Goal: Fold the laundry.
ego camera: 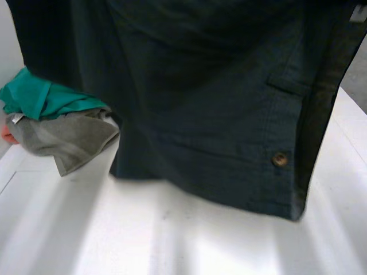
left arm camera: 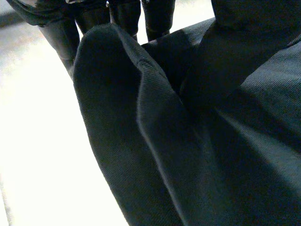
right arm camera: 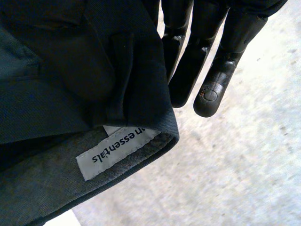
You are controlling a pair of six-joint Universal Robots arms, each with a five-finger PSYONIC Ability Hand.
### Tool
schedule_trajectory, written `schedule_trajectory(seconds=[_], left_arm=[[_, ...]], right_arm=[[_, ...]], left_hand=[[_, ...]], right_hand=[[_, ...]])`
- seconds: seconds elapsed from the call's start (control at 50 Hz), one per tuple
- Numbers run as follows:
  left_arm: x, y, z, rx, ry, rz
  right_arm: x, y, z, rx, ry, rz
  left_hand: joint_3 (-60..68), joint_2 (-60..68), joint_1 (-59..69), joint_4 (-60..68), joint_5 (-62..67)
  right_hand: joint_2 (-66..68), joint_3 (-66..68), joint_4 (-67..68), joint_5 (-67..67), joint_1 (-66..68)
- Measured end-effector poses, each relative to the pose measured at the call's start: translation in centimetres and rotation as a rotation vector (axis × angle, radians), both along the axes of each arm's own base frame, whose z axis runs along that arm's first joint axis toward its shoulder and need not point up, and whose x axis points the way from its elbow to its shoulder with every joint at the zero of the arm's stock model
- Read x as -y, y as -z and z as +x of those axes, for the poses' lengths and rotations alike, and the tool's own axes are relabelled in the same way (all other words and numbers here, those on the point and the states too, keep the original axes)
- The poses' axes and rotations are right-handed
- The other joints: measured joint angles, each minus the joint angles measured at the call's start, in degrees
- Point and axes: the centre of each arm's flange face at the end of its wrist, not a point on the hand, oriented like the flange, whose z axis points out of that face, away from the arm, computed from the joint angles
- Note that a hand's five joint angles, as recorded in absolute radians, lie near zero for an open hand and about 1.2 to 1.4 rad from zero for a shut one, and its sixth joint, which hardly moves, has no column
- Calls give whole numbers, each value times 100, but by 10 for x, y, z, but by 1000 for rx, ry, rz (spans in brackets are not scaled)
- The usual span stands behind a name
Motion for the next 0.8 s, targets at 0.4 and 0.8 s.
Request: schedule_trajectory(seconds=[0.4,0.8], left_arm=[[177,171,-96,245,-25,209],[108,175,-65,280,-43,298]], right_arm=[[166,170,64,-14,129,161],[131,179,46,-144,-38,298]], left_hand=[[-2083,-2126,-2088,-2027,-1728],[-4287,-4299,-3965,-4342,-4045]], right_hand=[[-2491,-2460,-2510,-2322,-2343],[-5454,-5529,-5473,-5247,-4480]])
